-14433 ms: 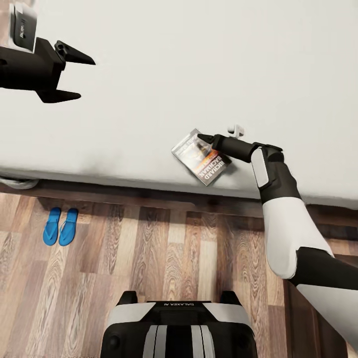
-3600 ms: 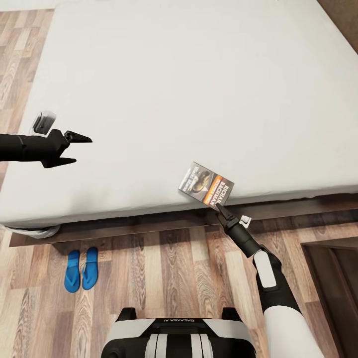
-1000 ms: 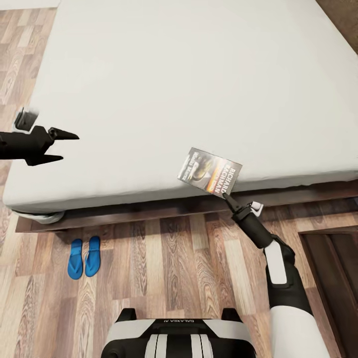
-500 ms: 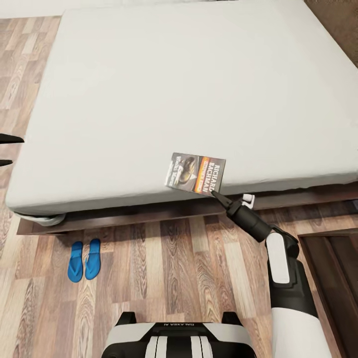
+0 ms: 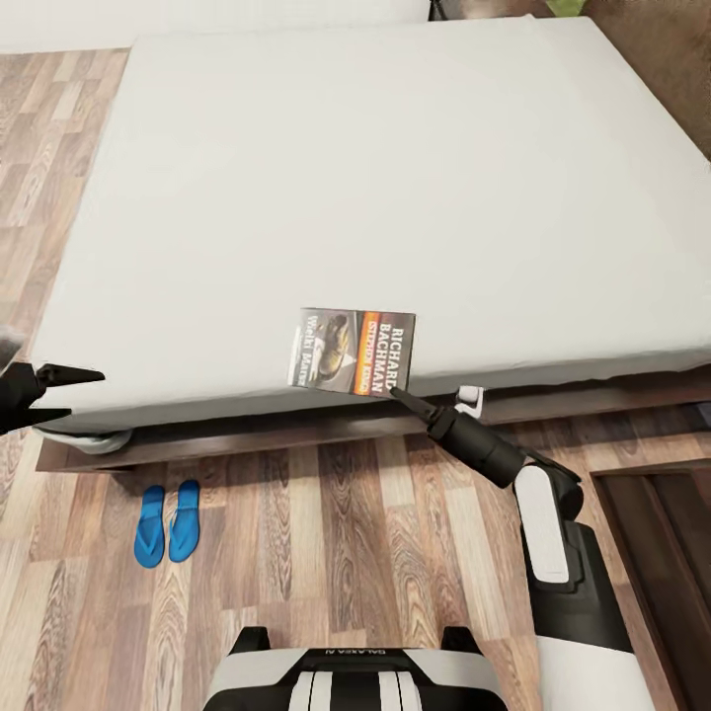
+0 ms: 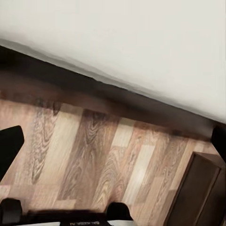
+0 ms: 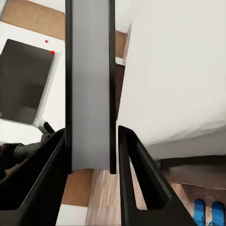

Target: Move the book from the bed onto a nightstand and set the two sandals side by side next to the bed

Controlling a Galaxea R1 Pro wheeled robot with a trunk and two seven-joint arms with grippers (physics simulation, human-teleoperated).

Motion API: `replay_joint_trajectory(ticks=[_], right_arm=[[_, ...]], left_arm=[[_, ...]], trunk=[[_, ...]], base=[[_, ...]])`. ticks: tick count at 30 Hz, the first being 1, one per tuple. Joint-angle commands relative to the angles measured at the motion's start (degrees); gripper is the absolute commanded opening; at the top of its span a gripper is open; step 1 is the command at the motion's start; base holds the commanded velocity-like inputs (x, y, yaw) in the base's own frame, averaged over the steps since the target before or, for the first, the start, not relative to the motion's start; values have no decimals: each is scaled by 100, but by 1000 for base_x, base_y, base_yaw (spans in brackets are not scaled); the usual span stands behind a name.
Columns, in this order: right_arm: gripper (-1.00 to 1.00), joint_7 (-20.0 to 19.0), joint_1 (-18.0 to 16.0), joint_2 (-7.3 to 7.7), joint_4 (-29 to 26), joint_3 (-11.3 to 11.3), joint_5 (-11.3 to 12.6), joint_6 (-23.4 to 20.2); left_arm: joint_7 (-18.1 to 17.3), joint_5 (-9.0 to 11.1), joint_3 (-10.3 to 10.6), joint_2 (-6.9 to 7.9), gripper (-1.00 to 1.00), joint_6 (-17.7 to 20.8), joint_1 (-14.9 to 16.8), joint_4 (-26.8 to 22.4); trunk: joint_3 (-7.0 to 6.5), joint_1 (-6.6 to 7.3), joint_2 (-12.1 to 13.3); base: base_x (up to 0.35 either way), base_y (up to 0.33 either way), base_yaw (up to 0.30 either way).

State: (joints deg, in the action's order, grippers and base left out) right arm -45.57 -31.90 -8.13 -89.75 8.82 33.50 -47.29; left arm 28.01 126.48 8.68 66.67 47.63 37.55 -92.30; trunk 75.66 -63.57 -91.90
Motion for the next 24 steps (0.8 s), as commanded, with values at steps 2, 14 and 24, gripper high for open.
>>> replay_joint_trajectory(ticks=[2, 14, 24], right_arm=[[-100, -22, 1, -5, -25, -69, -9, -19], [-100, 23, 56, -13, -223, -278, -11, -34], [-100, 45, 60, -14, -225, -298, -19, -27]], left_arm=[[35, -128, -92, -262, 100, -66, -80, 2], [-297, -540, -487, -1450, 100, -155, -726, 1], [-1645, -1472, -562, -1718, 100, -179, -1376, 1]], trunk=[[-17, 0, -2], [-127, 0, -2], [-220, 0, -2]], base=[[0, 0, 0], [0, 0, 0], [0, 0, 0]])
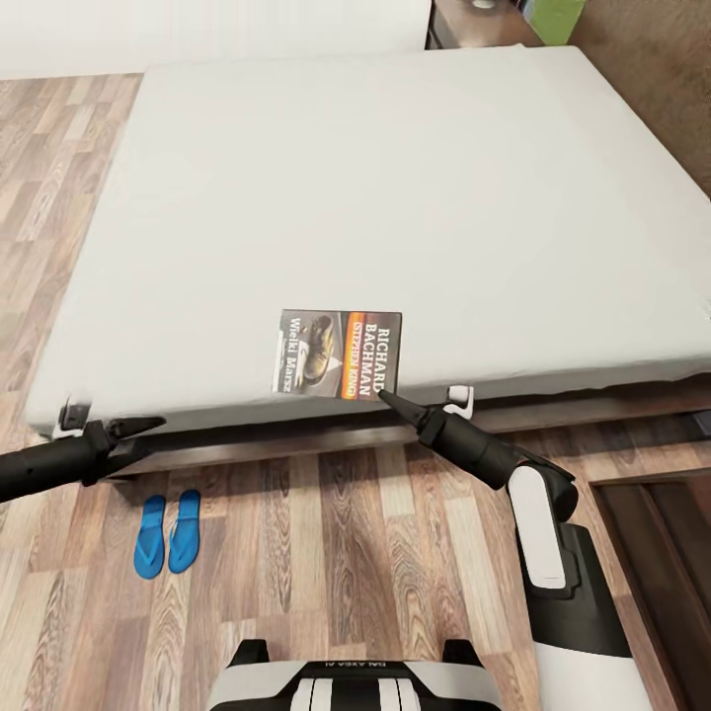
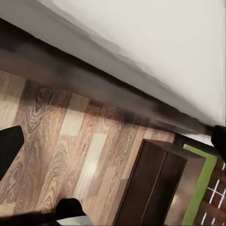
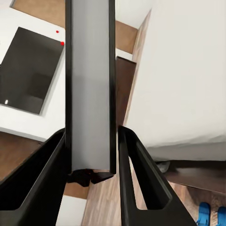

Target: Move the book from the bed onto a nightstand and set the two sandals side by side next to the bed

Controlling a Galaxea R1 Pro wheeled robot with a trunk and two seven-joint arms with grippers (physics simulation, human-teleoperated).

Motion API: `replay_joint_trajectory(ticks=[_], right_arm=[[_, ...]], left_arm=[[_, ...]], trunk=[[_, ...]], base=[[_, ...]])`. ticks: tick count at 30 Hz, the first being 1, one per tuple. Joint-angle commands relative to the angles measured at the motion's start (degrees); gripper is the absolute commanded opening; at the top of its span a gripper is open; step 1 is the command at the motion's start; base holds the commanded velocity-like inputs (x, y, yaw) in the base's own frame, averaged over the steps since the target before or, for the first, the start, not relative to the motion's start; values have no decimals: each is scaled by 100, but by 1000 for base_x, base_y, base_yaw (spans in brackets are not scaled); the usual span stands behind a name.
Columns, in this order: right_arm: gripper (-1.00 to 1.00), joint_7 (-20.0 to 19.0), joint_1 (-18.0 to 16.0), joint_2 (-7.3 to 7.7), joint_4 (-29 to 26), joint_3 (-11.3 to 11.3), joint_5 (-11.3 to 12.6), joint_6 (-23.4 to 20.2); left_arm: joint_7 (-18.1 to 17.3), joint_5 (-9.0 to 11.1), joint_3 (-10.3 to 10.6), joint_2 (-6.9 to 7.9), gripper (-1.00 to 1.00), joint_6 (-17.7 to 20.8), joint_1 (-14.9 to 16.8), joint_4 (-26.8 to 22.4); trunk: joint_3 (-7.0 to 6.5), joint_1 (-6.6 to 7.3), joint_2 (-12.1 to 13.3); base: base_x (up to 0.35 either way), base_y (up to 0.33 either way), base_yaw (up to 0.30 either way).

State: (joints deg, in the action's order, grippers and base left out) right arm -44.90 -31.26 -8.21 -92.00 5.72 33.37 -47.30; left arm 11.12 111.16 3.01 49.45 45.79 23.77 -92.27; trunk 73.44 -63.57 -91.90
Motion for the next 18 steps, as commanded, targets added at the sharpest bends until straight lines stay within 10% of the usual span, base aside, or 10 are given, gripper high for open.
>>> replay_joint_trajectory(ticks=[1, 7, 18], right_arm=[[-100, -15, -5, -7, 1, 9, -9, -26], [-100, 187, -10, -12, 26, -6, 2, -25], [-100, 298, -12, -8, 33, -16, 16, -25]], left_arm=[[-77, 4, -30, -2, 100, 2, -88, -2], [-943, -715, -227, -129, 100, -45, -687, -2], [-1974, -2314, -325, -905, 100, -804, -2189, 3]], trunk=[[-7, 0, -2], [-63, 0, -2], [-164, 0, -2]], base=[[0, 0, 0], [0, 0, 0], [0, 0, 32]])
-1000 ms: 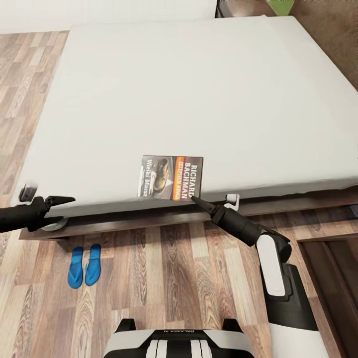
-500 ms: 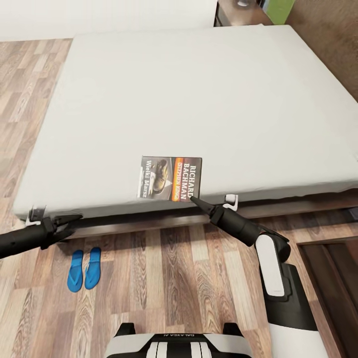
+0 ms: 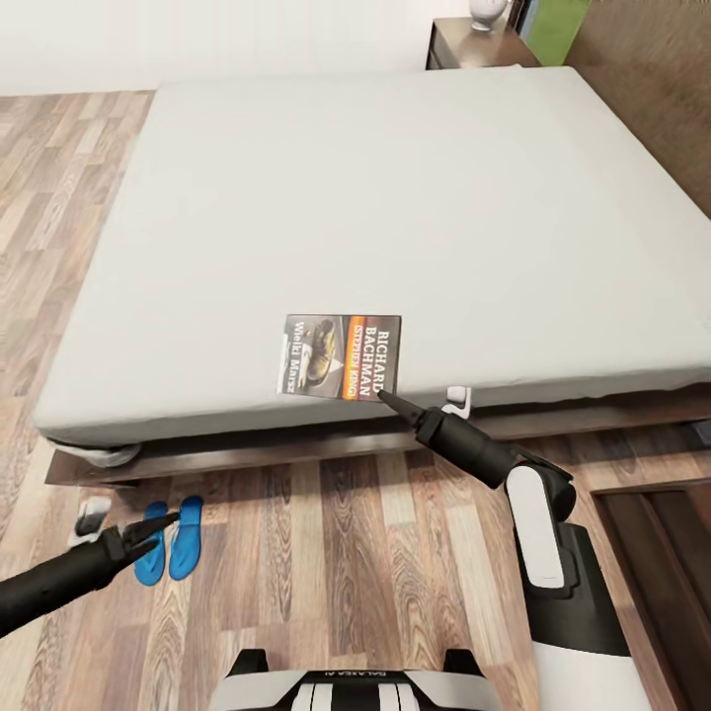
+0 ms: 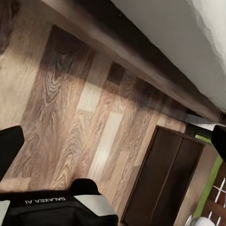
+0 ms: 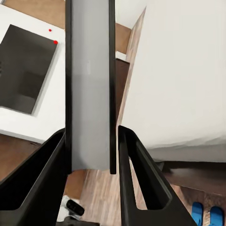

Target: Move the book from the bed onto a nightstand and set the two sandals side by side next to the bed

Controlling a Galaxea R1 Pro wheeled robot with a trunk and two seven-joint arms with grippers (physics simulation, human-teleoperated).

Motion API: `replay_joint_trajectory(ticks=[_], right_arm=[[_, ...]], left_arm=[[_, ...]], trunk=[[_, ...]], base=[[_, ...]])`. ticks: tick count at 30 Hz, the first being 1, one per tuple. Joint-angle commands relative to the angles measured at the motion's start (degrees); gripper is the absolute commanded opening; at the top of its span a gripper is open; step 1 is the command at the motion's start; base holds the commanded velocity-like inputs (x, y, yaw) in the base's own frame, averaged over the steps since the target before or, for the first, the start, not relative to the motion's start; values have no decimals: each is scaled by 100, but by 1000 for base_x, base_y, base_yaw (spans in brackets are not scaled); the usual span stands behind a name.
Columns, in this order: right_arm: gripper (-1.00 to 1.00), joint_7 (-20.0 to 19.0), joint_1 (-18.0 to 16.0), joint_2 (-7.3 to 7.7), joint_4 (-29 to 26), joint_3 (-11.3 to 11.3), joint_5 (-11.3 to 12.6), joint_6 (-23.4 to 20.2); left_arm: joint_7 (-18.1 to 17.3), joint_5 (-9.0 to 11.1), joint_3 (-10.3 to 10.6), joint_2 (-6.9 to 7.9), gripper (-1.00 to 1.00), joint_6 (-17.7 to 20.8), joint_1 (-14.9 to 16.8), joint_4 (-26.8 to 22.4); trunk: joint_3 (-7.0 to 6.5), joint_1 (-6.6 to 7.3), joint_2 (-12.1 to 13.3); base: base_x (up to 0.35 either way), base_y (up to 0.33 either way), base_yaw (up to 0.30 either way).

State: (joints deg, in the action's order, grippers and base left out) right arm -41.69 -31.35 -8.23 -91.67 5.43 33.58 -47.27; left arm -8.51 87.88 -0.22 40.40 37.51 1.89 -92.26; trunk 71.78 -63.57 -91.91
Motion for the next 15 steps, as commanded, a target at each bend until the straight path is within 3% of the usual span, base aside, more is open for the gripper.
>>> replay_joint_trajectory(ticks=[1, 2, 3, 4, 5, 7, 8, 10, 11, 15], right_arm=[[-100, -21, -3, -7, -1, 7, -7, -30], [-100, 68, -3, -12, 3, -132, -25, -31], [-100, 118, -3, -10, 2, -186, -27, -31], [-100, 434, 2, 1, -9, -409, -46, -28], [-100, 434, 2, 1, -9, -409, -46, -28], [-100, 504, 45, 23, -22, -426, -71, -28], [-100, 534, 158, 104, -36, -422, -96, -28], [-100, 534, 237, 204, -45, -427, -103, -28], [-100, 530, 296, 325, -51, -438, -102, -28], [-100, 525, 358, 486, -58, -455, -94, -30]], left_arm=[[-31, -106, -4, -82, 100, -66, -149, 5], [-98, -857, -29, -596, 100, -744, -919, 19], [-105, -1007, -35, -691, 100, -900, -1041, 22], [76, -1568, -29, -1318, 100, -1693, -1471, 394], [76, -1568, -29, -1318, 100, -1693, -1471, 394], [168, -1614, -72, -1508, 100, -1788, -1511, 615], [225, -1645, -174, -1623, 100, -1837, -1533, 730], [241, -1657, -227, -1679, 100, -1855, -1544, 776], [240, -1663, -263, -1725, 100, -1867, -1553, 816], [245, -1667, -305, -1776, 100, -1879, -1564, 901]], trunk=[[-7, 0, -1], [-16, 0, -1], [-24, 0, -1], [-32, 0, -1], [-40, 0, -1], [-55, 0, -1], [-63, 0, -1], [-78, 0, -1], [-85, 0, -1], [-116, 0, -1]], base=[[0, 0, 105], [0, 0, 132], [0, 0, 138], [0, 0, 170], [0, 0, 170], [0, 0, 176], [0, 0, 181], [0, 0, 182], [0, 0, 184], [0, 0, 183]])
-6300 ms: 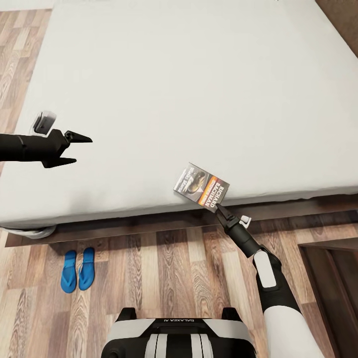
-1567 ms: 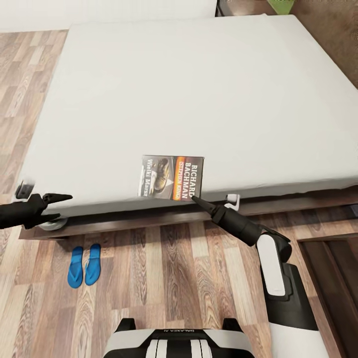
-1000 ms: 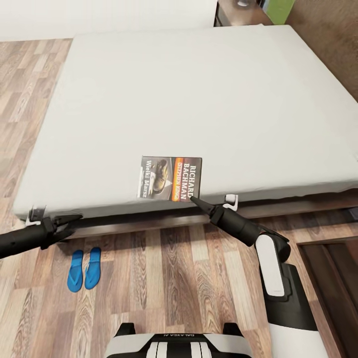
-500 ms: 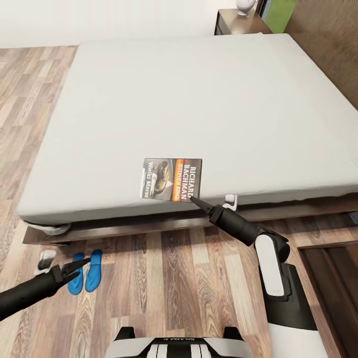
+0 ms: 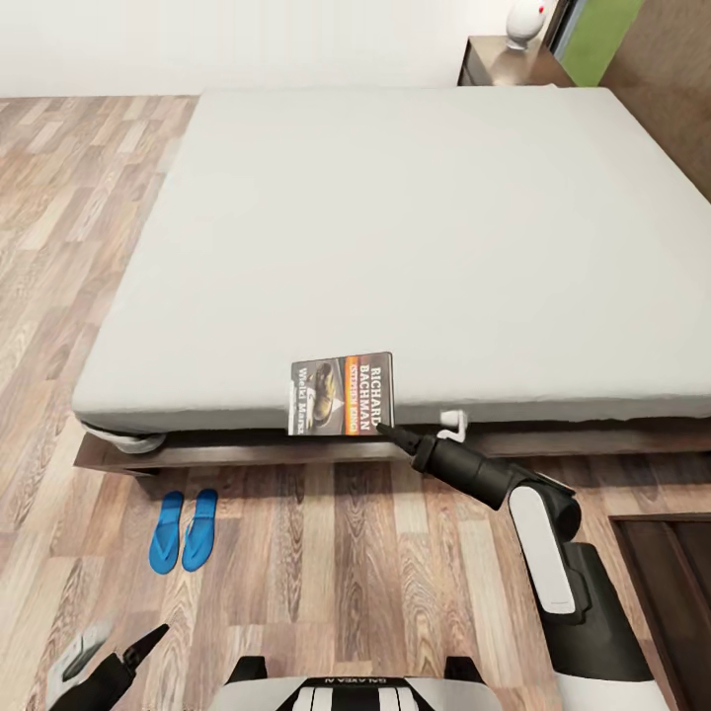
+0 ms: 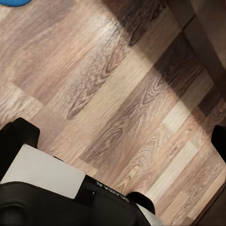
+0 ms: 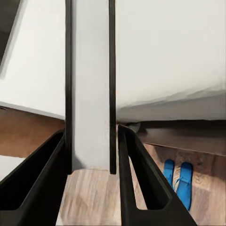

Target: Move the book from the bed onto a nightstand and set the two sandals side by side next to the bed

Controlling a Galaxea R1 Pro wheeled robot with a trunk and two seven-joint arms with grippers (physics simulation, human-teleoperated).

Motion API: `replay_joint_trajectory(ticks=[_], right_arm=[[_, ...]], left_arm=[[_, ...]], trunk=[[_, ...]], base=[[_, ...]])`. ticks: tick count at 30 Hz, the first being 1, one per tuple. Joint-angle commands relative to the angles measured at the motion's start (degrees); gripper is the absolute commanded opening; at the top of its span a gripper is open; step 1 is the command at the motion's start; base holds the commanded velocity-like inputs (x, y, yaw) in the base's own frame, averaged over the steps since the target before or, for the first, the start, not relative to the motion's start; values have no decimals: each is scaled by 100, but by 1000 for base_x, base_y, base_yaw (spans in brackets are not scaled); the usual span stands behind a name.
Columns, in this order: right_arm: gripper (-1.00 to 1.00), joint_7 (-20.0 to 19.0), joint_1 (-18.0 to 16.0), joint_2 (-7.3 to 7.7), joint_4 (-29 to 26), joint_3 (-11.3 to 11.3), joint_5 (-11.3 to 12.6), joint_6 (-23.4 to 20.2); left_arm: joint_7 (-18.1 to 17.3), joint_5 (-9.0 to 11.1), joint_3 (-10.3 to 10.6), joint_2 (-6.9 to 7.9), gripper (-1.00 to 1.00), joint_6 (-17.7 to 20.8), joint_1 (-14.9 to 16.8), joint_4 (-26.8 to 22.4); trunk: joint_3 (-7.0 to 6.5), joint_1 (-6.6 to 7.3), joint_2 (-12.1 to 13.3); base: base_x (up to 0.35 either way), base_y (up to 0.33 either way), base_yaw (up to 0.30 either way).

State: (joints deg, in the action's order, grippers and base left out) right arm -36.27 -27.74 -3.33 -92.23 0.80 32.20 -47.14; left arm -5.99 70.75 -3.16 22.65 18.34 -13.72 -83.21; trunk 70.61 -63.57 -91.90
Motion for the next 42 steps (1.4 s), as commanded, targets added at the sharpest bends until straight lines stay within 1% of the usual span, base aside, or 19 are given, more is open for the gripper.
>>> replay_joint_trajectory(ticks=[1, 4, 5, 8, 12, 15, 17, 18, 20, 24, 26, 28, 32, 34, 35, 36, 37, 42], right_arm=[[-100, -36, 27, 55, -4, -92, 58, -43], [-100, -48, 41, 70, -5, -353, 56, -37], [-100, -49, 51, 80, -5, -624, 53, -29], [-100, -48, 51, 88, -5, -711, 53, -29], [-100, -67, 49, 98, -5, -751, 66, -12], [-100, -61, 47, 76, -4, -775, 50, 4], [-100, -63, 45, 73, -3, -802, 44, 15], [-100, -78, 47, 83, -4, -843, 42, 32], [-100, -82, 48, 84, -5, -856, 42, 38], [-100, -94, 52, 88, -5, -868, 43, 50], [-100, -100, 54, 90, -5, -868, 46, 53], [-100, -103, 56, 92, -5, -854, 47, 54], [-100, -106, 57, 94, -5, -864, 49, 55], [-100, -106, 58, 95, -5, -873, 49, 57], [-100, -104, 58, 95, -5, -878, 49, 60], [-100, -103, 58, 95, -5, -879, 50, 61], [-100, -102, 58, 95, -5, -879, 50, 62], [-100, -101, 58, 95, -5, -877, 50, 63]], left_arm=[[-2, 52, -28, -28, 100, 36, -13, 83], [-9, 63, -40, -35, 100, 45, -19, 119], [-13, 54, -53, -35, 100, 47, -21, 112], [-19, 59, -57, -30, 100, 43, -42, 26], [-11, 80, -72, -38, 100, 44, -169, -145], [7, 106, -160, -60, 100, 49, -280, -228], [72, 120, -236, -103, 100, 52, -324, -266], [476, 131, -380, -272, 100, 55, -370, -375], [792, 134, -466, -346, 100, 57, -382, -497], [1373, 145, -697, -403, 100, 119, -344, -735], [1565, 153, -794, -427, 100, 207, -281, -791], [1696, 161, -846, -450, 100, 315, -214, -826], [1794, 149, -869, -507, 100, 420, -142, -858], [1821, 129, -877, -591, 100, 444, -122, -861], [1842, 108, -894, -703, 100, 459, -110, -859], [1842, 108, -894, -703, 100, 459, -110, -859], [1868, 88, -916, -791, 100, 469, -101, -854], [1904, 57, -947, -896, 100, 475, -92, -817]], trunk=[[-6, 0, -2], [-30, 0, -2], [-38, 0, -2], [-61, 0, -2], [-93, 0, -2], [-116, 0, -2], [-132, 0, -2], [-140, 0, -2], [-156, 0, -2], [-187, 0, -2], [-203, 0, -2], [-219, 0, -2], [-251, 0, -2], [-266, 0, -2], [-274, 0, -2], [-282, 0, -2], [-290, 0, -2], [-329, 0, -2]], base=[[0, 0, 179], [0, 0, 178], [0, 0, 177], [0, 0, 177], [0, 0, 177], [0, 0, 177], [0, 0, 177], [0, 0, 176], [0, 0, 176], [0, 0, 176], [0, 0, 176], [0, 0, 176], [0, 0, 176], [0, 0, 176], [0, 0, 177], [0, 0, 177], [0, 0, 177], [0, 0, 176]])
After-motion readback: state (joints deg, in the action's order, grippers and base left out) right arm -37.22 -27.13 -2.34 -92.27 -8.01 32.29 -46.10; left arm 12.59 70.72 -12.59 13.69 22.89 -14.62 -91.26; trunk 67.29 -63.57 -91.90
